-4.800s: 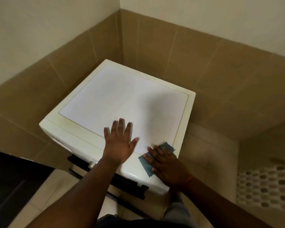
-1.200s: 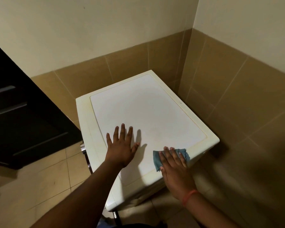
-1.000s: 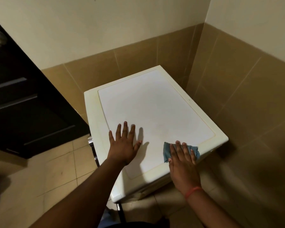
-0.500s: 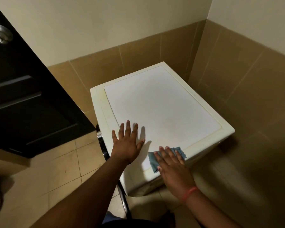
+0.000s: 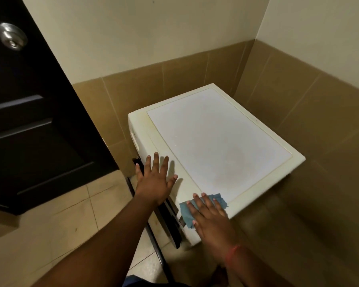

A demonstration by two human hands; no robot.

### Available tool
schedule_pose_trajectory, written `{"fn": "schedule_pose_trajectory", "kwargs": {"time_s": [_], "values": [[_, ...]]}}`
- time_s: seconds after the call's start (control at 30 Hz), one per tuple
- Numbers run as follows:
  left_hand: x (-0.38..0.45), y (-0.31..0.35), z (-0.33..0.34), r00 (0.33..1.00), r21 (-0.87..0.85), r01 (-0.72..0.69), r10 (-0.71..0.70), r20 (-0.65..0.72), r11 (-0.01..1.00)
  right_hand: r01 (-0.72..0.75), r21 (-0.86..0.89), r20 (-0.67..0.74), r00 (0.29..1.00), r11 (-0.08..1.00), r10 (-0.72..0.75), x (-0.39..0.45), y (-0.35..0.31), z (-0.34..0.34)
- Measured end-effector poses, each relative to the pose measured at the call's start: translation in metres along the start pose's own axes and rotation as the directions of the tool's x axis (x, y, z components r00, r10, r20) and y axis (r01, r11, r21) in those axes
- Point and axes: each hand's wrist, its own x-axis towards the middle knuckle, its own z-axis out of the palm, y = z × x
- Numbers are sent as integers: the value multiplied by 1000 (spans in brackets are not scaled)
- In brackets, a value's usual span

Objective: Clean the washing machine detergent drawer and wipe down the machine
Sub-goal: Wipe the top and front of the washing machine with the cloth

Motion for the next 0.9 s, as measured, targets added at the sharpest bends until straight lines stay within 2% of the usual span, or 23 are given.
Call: {"fn": "schedule_pose_trajectory", "kwargs": {"time_s": [0.03, 0.13, 0.17, 0.27, 0.3, 0.33, 0.43, 0.47, 0.5, 0.6, 0.63, 0.73, 0.77, 0.83, 0.87, 0.9], "values": [[-3, -9, -2, 1000, -4, -7, 7, 0, 1000, -36, -10, -27, 999, 999, 36, 10, 0, -1], [-12, -26, -9, 999, -5, -42, 42, 12, 999, -311, 68, -2, 950, 948, 312, 42, -12, -6], [-14, -28, -10, 998, -6, -56, 56, 11, 998, -303, 80, 14, 953, 950, 303, 49, -24, -3], [-17, -32, -18, 997, -5, -83, 83, -10, 997, -38, -10, 61, 997, 999, 38, 61, -44, 3], [-16, -34, -20, 996, -3, -83, 83, -18, 997, -8, -27, 69, 998, 1000, 10, 63, -40, 1], [-14, -35, -22, 997, -2, -80, 80, -23, 997, -28, -28, 67, 997, 999, 29, 66, -34, -1], [-7, -41, -25, 999, 2, -37, 37, -35, 999, -239, 45, 75, 969, 970, 235, 73, -28, -2], [-5, -43, -25, 999, 5, -17, 17, -36, 1000, -260, 66, 69, 964, 963, 256, 77, -31, -1], [-4, -44, -24, 999, 7, 1, 0, -35, 1000, -230, 69, 45, 973, 971, 227, 79, -32, 2], [3, -40, -20, 998, 17, 48, -48, -33, 999, 2, -44, 28, 1000, 999, -1, 83, 3, 3], [6, -36, -19, 998, 21, 60, -59, -30, 998, -5, -55, 55, 998, 998, 8, 86, 21, 0], [16, -20, -18, 995, 5, 97, -97, -24, 995, -166, 7, 60, 984, 986, 165, 87, 50, -5], [21, -12, -19, 994, -1, 110, -110, -23, 994, -118, 29, 57, 992, 993, 116, 86, 53, -4], [31, 3, -20, 991, -4, 129, -129, -22, 992, 103, -1, 13, 995, 995, -103, 84, 63, 0], [38, 13, -20, 991, -4, 135, -135, -23, 991, 164, -30, 6, 986, 986, -164, 85, 78, -1], [43, 22, -20, 990, -5, 139, -139, -26, 990, 151, -44, 23, 988, 988, -150, 88, 93, -5]]}}
